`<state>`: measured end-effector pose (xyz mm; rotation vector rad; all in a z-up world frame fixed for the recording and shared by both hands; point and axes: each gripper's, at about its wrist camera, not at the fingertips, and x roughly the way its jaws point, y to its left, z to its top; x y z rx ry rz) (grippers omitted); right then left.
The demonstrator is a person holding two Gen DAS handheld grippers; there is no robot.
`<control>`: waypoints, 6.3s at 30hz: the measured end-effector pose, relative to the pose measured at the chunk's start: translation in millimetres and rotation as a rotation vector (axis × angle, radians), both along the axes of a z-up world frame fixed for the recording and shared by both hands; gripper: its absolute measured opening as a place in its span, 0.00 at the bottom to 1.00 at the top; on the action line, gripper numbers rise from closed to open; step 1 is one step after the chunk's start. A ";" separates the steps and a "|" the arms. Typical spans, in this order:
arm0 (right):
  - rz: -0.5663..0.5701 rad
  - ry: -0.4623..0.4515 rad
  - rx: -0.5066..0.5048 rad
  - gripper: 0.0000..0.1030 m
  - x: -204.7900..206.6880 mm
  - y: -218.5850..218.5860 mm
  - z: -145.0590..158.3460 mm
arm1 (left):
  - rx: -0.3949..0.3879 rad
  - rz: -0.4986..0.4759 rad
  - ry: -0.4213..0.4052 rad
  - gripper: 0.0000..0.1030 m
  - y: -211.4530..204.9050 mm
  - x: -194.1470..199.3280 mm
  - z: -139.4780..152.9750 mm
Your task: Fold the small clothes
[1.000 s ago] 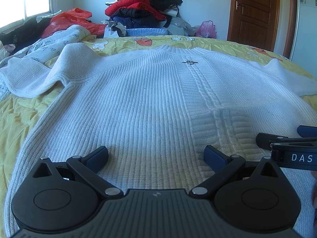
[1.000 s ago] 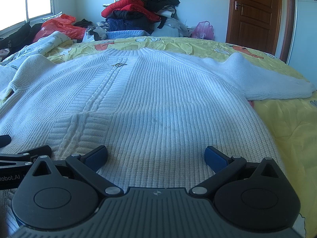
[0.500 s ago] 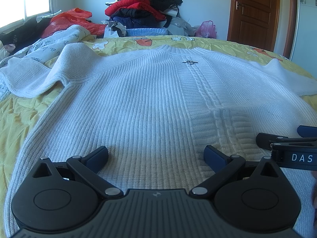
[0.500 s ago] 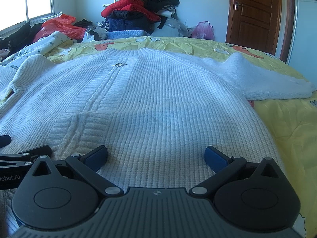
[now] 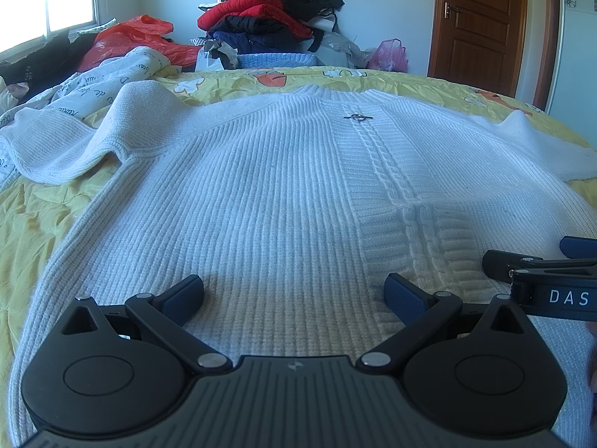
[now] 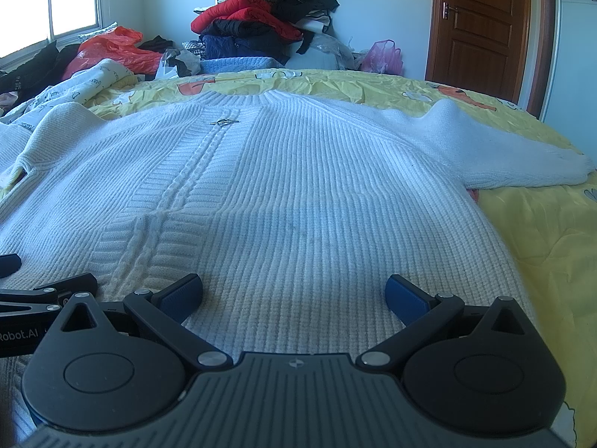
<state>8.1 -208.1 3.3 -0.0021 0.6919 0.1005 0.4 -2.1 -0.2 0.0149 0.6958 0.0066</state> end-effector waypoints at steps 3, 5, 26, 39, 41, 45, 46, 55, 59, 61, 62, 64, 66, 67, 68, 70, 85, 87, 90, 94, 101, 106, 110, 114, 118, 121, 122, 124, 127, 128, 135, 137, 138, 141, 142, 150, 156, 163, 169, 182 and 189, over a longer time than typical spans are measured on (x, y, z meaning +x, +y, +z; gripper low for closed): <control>0.000 0.000 0.000 1.00 0.0 0.1 -0.1 | 0.000 0.000 0.000 1.00 0.0 0.0 0.0; 0.000 0.000 0.000 1.00 0.0 0.1 -0.1 | 0.000 0.000 0.000 1.00 0.0 0.1 -0.1; 0.046 0.010 0.376 1.00 -2.0 -63.9 24.2 | 0.000 0.000 0.000 1.00 -0.1 0.1 -0.1; -0.447 -0.129 0.697 0.80 71.3 -306.9 28.9 | 0.000 0.000 0.000 1.00 -0.2 0.0 -0.2; -0.542 -0.129 0.706 0.77 88.1 -335.6 17.4 | 0.000 0.000 0.000 1.00 0.0 0.1 -0.3; -0.665 -0.134 0.778 0.73 115.8 -374.9 -8.2 | 0.000 0.000 0.000 1.00 -0.2 0.0 -0.2; -0.678 -0.148 0.794 0.74 120.0 -382.1 -12.4 | -0.001 0.000 0.000 1.00 -0.1 0.1 -0.3; -0.742 -0.206 0.774 0.21 151.2 -413.3 -29.8 | -0.001 0.001 0.000 1.00 -0.3 0.0 -0.2; -0.736 -0.239 0.777 0.16 141.4 -418.6 -23.7 | -0.001 0.001 0.000 1.00 -0.2 0.1 -0.4; -0.701 -0.279 0.706 0.15 138.9 -405.2 -5.9 | -0.001 0.001 0.000 1.00 -0.2 0.1 -0.2; -0.665 -0.302 0.666 0.15 137.6 -394.2 6.3 | -0.002 0.001 0.000 1.00 -0.2 0.0 -0.2; -0.544 -0.351 0.575 0.14 133.7 -360.2 37.7 | -0.003 0.001 0.000 1.00 -0.1 0.2 -0.3; -0.400 -0.393 0.496 0.14 127.1 -316.0 66.1 | -0.004 0.001 -0.001 1.00 -0.4 -1.2 1.2; -0.322 -0.408 0.463 0.14 122.9 -291.7 77.0 | -0.004 0.001 -0.001 1.00 -0.1 -1.3 0.9; -0.226 -0.415 0.420 0.14 114.3 -261.7 86.9 | -0.005 0.001 -0.001 1.00 -0.3 -1.4 1.0; -0.065 -0.402 0.350 0.14 107.0 -207.3 95.5 | -0.007 0.001 -0.001 1.00 -1.1 -1.3 0.8; 0.245 -0.180 0.320 0.54 40.5 -50.0 31.2 | -0.089 0.002 -0.030 1.00 7.7 -2.9 1.7; 0.205 -0.172 0.463 0.55 35.6 -78.4 22.4 | -0.170 0.013 -0.053 1.00 17.6 -5.0 4.1; 0.129 -0.108 0.644 0.54 39.4 -108.4 6.5 | -0.288 0.070 -0.062 1.00 27.7 -0.9 16.8; 0.099 -0.064 0.815 0.57 49.5 -129.2 -8.3 | -0.523 0.113 -0.085 1.00 30.0 25.9 43.2; 0.106 -0.022 0.933 0.62 57.3 -136.7 -19.9 | -0.821 0.020 0.141 1.00 -11.4 114.9 33.0; 0.117 -0.022 0.916 0.65 53.5 -135.1 -16.0 | -0.792 0.088 0.183 0.95 -39.6 137.3 14.3; 0.116 -0.024 0.938 0.66 53.3 -138.0 -17.7 | -0.650 0.126 0.180 0.26 -53.0 147.5 10.7; 0.121 -0.027 0.934 0.68 54.3 -135.3 -16.2 | -0.604 0.124 0.176 0.23 -53.8 152.1 12.0; 0.128 -0.028 0.933 0.70 54.9 -134.5 -15.6 | -0.515 0.111 0.131 0.10 -54.9 149.1 25.8; 0.128 -0.028 0.938 0.70 55.9 -135.7 -16.5 | -0.447 0.076 0.048 0.09 -59.1 146.4 46.4; 0.129 -0.028 0.939 0.70 56.5 -136.3 -17.2 | -0.421 0.060 0.011 0.09 -58.9 143.2 55.9; 0.130 -0.028 0.938 0.70 56.6 -136.2 -17.3 | -0.366 0.038 -0.067 0.09 -53.5 139.4 75.5; 0.130 -0.029 0.935 0.70 56.7 -135.7 -18.2 | -0.277 0.060 -0.170 0.09 -28.1 131.9 97.1; 0.131 -0.028 0.933 0.70 57.0 -135.7 -17.9 | -0.257 0.077 -0.181 0.09 -17.3 131.5 98.7; 0.140 -0.027 0.917 0.72 59.3 -135.4 -16.6 | -0.252 0.210 -0.079 0.09 62.7 128.3 43.1; 0.141 -0.027 0.915 0.72 59.9 -136.1 -15.9 | -0.288 0.208 -0.069 0.09 71.5 125.2 21.7; 0.140 -0.027 0.914 0.72 59.8 -136.1 -15.7 | -0.301 0.208 -0.078 0.09 71.3 125.0 14.5; 0.119 -0.037 0.889 0.69 57.3 -135.5 -12.8 | -0.349 0.215 -0.112 0.09 76.4 120.8 8.5; 0.105 -0.043 0.868 0.69 55.7 -134.5 -9.4 | -0.352 0.213 -0.103 0.09 75.1 120.8 7.3; 0.109 -0.162 0.500 0.78 97.1 -102.6 55.9 | -0.444 0.218 -0.098 0.11 82.9 113.5 2.6; 0.115 -0.042 0.050 0.70 190.6 -62.7 32.1 | -0.455 0.217 -0.096 0.11 83.4 112.8 1.9; 0.091 -0.047 0.057 0.73 198.3 -76.5 13.2 | -0.503 0.214 -0.093 0.12 88.6 114.1 -0.8; 0.112 -0.083 0.092 0.74 173.6 -56.5 40.1 | -0.534 0.215 -0.096 0.12 93.1 113.1 -2.7; 0.125 -0.043 -0.018 0.98 188.3 -40.8 14.9 | -0.701 0.191 -0.067 0.17 115.1 107.3 -3.0; 0.122 -0.051 -0.006 0.98 178.5 -42.9 11.4 | -0.627 0.295 -0.235 0.40 201.6 66.7 32.9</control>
